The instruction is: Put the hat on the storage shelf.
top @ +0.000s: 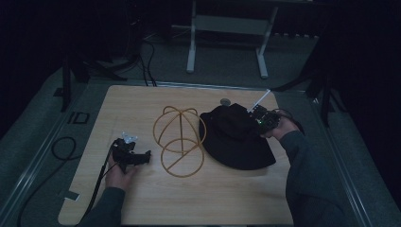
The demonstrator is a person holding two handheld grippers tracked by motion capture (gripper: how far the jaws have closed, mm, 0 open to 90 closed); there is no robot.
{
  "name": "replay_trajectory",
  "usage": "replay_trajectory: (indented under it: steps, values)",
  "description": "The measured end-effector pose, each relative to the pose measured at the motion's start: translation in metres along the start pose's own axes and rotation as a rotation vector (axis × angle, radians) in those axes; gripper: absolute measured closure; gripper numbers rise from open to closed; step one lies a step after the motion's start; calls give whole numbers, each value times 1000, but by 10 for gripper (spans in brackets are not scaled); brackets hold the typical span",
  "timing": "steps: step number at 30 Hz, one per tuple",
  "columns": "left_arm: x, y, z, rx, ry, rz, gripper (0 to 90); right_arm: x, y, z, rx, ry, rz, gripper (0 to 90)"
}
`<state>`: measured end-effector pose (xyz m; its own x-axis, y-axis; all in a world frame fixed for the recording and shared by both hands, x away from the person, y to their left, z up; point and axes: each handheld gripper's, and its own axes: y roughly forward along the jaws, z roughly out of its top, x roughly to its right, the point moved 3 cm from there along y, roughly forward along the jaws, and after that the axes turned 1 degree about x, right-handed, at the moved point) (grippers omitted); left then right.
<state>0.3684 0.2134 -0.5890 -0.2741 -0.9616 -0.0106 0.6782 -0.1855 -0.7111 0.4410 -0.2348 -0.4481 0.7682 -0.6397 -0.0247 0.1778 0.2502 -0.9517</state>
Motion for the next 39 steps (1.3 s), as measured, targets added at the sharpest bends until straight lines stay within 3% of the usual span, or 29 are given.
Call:
replay_trajectory:
  steps: [13,39]
  values:
    - [0,0,0,0,0,0,15,-9,-30,5,56,-24,-6,857]
    - [0,0,0,-3,0,-1,15,-9,-83,9,156,-32,-34,857]
